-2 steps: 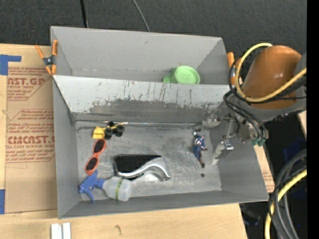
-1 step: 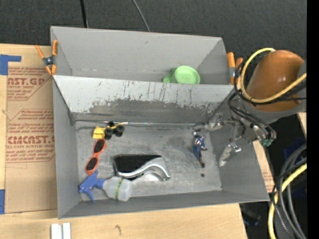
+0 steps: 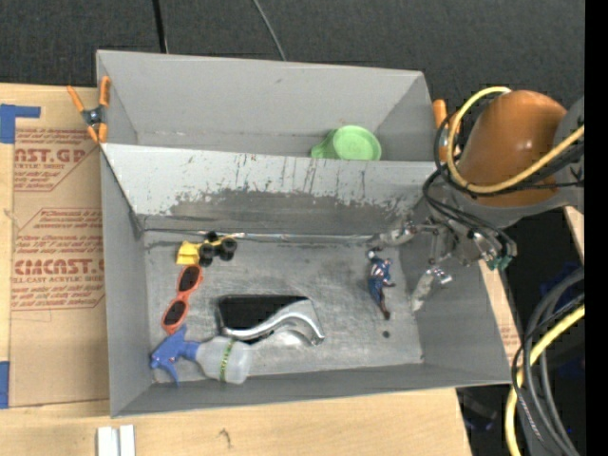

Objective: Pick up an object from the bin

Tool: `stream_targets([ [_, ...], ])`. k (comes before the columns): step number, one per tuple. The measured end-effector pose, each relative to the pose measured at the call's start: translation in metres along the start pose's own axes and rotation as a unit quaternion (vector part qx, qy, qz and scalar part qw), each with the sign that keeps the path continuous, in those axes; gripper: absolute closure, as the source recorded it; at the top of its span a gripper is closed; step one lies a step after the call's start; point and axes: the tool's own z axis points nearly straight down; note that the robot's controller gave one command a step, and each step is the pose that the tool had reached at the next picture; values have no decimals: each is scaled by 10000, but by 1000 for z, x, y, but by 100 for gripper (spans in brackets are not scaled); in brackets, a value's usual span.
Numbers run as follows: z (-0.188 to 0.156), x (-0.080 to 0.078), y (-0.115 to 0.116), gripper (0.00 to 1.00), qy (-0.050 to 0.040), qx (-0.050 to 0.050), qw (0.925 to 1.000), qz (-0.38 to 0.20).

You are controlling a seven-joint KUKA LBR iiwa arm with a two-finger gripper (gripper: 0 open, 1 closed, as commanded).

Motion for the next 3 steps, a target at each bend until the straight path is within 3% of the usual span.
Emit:
stream_targets([
  [1,15,-20,5,0,-8,2,9985,548],
  [2,80,0,-11,100,12,-7,9999,122],
  [3,80,0,-10,100,12,-7,9999,121],
])
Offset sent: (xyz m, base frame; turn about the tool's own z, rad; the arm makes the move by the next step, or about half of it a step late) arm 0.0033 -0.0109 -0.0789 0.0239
